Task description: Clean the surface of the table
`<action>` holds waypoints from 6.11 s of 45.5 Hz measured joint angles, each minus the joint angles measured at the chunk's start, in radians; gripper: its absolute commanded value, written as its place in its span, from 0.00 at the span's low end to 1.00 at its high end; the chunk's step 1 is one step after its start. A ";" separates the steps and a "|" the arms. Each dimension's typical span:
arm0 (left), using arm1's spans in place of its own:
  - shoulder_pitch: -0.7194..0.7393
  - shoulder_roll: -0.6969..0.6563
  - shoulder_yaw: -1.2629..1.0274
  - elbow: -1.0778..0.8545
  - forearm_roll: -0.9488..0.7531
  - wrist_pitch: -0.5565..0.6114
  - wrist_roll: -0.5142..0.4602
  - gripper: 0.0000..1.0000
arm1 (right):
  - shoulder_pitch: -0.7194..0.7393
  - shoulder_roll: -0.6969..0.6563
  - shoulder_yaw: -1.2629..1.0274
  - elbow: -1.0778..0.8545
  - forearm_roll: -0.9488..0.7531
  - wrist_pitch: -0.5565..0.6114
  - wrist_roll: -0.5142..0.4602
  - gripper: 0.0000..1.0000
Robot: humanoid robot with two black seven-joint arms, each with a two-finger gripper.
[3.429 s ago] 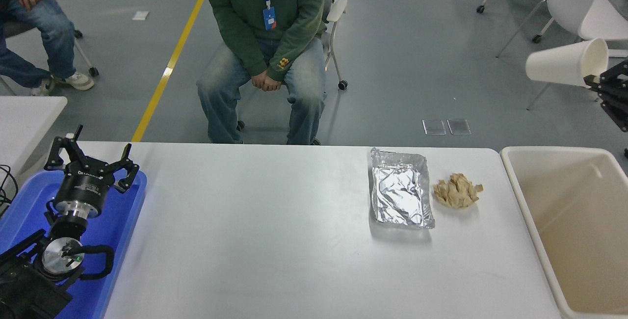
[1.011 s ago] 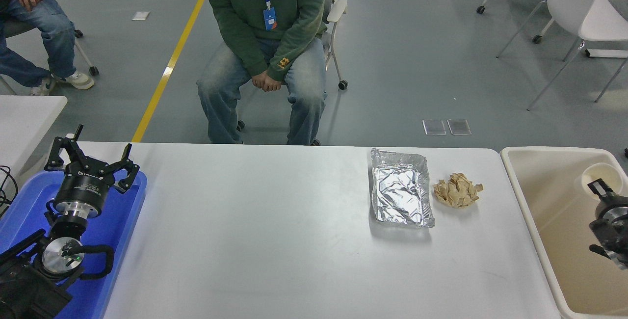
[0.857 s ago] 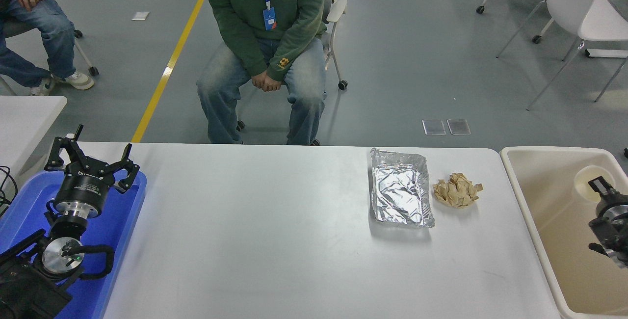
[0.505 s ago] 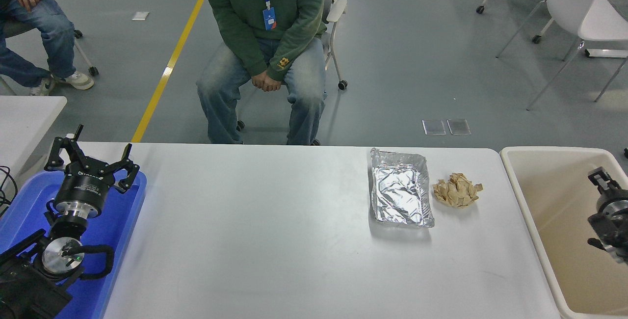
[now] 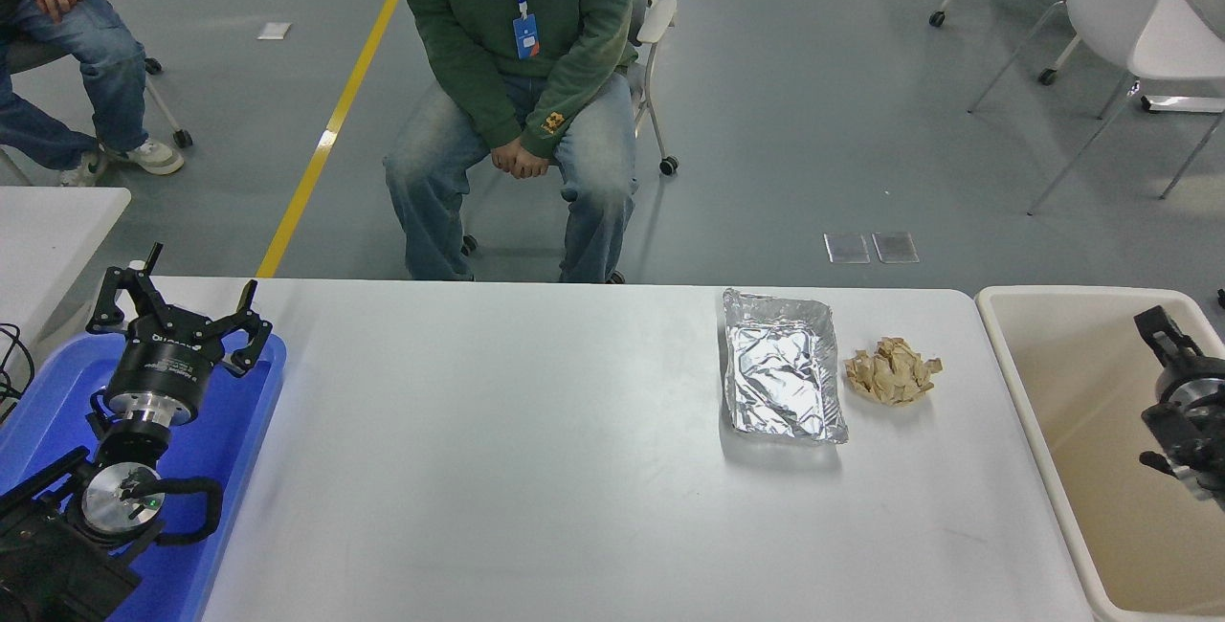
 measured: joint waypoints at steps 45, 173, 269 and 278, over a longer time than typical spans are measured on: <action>0.000 0.000 0.000 0.000 0.000 0.000 0.000 1.00 | 0.068 -0.282 0.472 0.779 0.002 0.031 0.005 1.00; 0.000 0.000 0.000 0.000 0.000 0.000 0.000 1.00 | -0.250 0.108 0.880 0.909 -0.474 0.028 0.363 1.00; -0.001 0.000 0.000 0.000 0.000 0.000 0.000 1.00 | 0.205 -0.202 0.045 0.965 -0.586 0.058 0.335 1.00; -0.001 0.000 0.000 0.000 0.000 0.000 0.000 1.00 | 0.261 -0.164 -0.069 0.957 -0.606 0.056 0.303 1.00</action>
